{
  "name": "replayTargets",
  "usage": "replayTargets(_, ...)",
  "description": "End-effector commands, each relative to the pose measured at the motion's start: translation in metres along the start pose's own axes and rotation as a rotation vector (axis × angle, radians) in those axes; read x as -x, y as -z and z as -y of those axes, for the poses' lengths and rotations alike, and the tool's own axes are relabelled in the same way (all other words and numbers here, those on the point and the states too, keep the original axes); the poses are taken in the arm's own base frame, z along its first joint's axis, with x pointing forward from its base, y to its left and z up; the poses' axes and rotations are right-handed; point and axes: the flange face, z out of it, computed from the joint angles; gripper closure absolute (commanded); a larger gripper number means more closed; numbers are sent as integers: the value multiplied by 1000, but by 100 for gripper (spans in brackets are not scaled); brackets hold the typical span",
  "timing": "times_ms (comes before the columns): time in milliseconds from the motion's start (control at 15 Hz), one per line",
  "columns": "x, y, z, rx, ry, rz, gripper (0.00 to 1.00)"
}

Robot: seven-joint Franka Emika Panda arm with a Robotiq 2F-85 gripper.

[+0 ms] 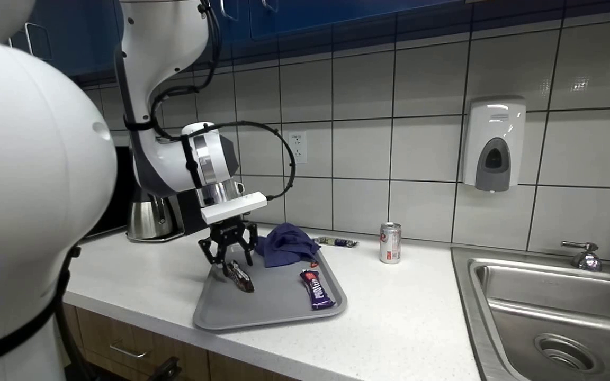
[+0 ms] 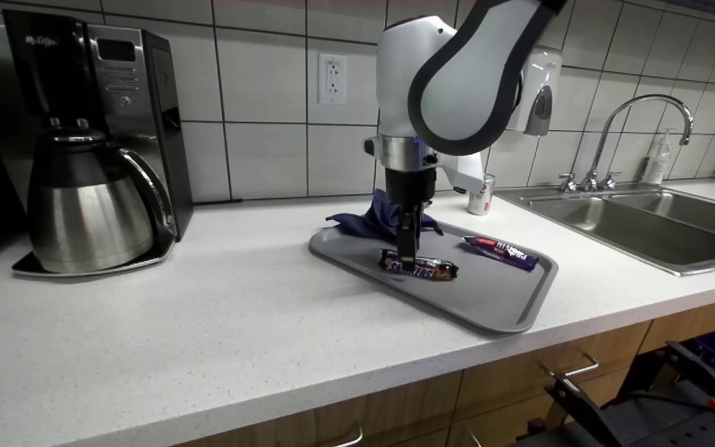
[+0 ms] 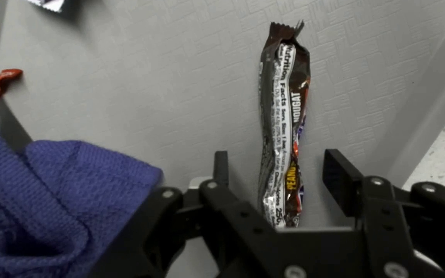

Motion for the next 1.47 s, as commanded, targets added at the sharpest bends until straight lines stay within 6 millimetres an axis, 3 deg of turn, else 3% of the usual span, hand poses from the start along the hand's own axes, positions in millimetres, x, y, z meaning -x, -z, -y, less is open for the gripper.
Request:
replayTargets(0,0,23,-4,28,-16,-9,5)
replayTargets(67,1,30,-7,36,-21,-17,0)
replayTargets(733,19,78,-50,117,-97,-74,0)
replayTargets(800,12,66,-42,104,-76,-83,0)
replayTargets(1400,16,70,-49,112,-90,-87,0)
